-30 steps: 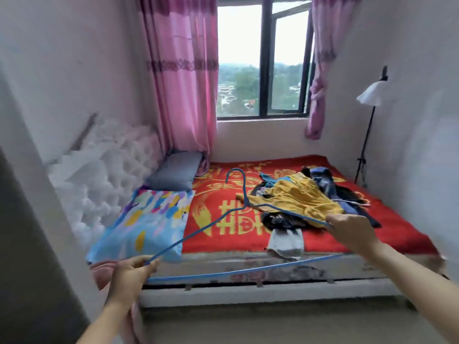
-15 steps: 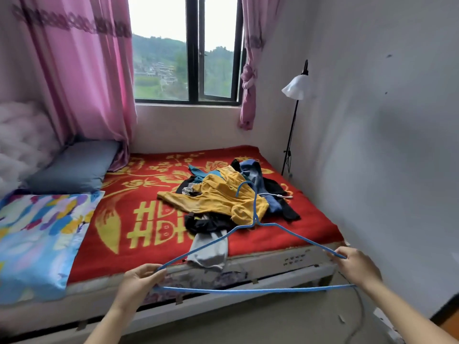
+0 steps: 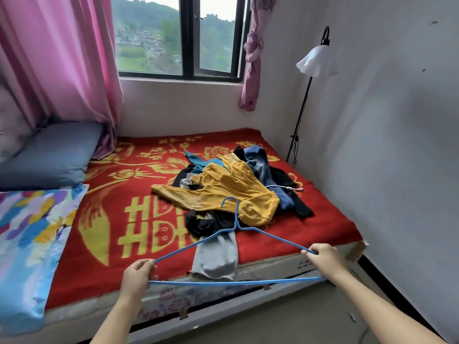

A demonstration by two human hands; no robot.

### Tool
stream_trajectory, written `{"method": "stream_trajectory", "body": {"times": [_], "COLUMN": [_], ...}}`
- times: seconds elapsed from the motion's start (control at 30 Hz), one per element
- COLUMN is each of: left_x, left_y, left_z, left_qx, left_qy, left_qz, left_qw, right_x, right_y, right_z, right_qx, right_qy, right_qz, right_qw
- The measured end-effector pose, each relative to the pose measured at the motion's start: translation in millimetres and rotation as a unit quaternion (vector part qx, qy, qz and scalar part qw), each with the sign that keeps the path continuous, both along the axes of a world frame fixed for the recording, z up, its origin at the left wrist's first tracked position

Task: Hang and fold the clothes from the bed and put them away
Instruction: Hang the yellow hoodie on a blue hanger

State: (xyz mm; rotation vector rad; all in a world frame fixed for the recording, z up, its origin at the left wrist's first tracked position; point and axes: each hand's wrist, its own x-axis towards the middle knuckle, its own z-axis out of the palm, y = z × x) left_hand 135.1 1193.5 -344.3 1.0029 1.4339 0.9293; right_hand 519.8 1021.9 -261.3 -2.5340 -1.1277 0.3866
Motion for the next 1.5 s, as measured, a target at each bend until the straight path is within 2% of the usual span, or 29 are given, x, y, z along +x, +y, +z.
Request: {"method": "stream_trajectory", "body": {"times": [0.13, 0.3, 0.67, 0.8, 1.0, 1.13, 1.27, 1.5], "left_x": [12.1, 50.0, 137.9, 188.0, 260.7, 335.4, 392.5, 452.7], "left_y": [67.3, 114.9, 137.3, 157.5, 189.7, 220.1, 238.4, 254.2], "left_z": [-6.6, -6.2, -30.3, -28.2, -35.3, -74.3, -113.3, -144.5], "left_qx": [-0.028, -0.023, -0.072, -0.068, -0.065, -0.106, -0.191, -0.235], "left_qy": [0.006, -0.01, 0.016, 0.026, 0.036, 0.082, 0.169, 0.254], "left_qz": [-0.004, -0.064, -0.219, -0.267, -0.293, -0.251, -0.199, -0.187], "left_qw": [1.0, 0.998, 0.973, 0.961, 0.953, 0.959, 0.946, 0.919], "right_x": [-7.8, -23.5, 26.5, 80.8, 169.1, 265.5, 344.2, 420.1], "right_y": [69.1, 131.9, 167.4, 189.3, 231.4, 270.1, 283.8, 323.3], "right_z": [1.4, -4.3, -26.0, -36.3, -57.8, -88.1, -126.3, -182.9], "right_qx": [-0.047, -0.023, -0.029, -0.052, -0.062, -0.075, -0.151, -0.279], "right_qy": [-0.044, -0.047, -0.063, -0.03, -0.026, -0.031, -0.017, -0.029], "right_qz": [0.029, 0.053, -0.056, -0.077, -0.117, -0.098, -0.063, -0.012], "right_qw": [0.998, 0.997, 0.996, 0.995, 0.991, 0.992, 0.986, 0.96]}}
